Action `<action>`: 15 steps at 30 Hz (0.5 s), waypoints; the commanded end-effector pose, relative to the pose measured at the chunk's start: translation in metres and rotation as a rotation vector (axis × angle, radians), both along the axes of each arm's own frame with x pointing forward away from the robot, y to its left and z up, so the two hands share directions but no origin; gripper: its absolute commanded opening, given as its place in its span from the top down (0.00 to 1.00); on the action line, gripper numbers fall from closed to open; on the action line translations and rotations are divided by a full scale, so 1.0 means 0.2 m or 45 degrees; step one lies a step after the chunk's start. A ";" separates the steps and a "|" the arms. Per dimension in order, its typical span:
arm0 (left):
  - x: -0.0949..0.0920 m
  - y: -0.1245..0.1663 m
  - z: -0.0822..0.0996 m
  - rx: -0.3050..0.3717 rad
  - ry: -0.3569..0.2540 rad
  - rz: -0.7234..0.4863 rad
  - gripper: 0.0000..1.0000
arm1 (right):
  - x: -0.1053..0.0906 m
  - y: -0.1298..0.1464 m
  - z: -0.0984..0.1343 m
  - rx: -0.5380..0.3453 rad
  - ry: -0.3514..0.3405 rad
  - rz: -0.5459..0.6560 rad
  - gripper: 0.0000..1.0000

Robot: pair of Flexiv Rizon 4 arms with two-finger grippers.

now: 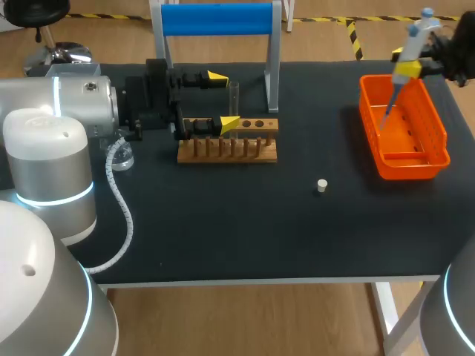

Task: Invert the test tube, pick up the pipette, mount the tip to pipette, aspirate from beaker and dispense into the tube, eject the tip, return the pipette, and cap with the stopper.

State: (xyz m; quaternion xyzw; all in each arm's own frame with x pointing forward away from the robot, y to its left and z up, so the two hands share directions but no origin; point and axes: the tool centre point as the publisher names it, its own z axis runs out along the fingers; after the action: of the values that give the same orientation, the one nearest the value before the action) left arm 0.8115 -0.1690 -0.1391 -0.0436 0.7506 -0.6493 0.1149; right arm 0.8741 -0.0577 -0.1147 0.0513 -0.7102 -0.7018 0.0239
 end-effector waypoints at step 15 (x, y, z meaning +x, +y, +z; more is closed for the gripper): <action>0.00 0.00 0.00 -0.002 -0.002 0.003 0.00 | 0.20 -0.35 -0.11 0.049 -0.004 0.021 1.00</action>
State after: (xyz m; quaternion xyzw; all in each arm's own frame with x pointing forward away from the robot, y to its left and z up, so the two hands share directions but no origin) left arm 0.8115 -0.1690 -0.1391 -0.0436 0.7506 -0.6493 0.1149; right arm 0.9062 -0.1180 -0.1292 0.0458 -0.7043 -0.7084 0.0112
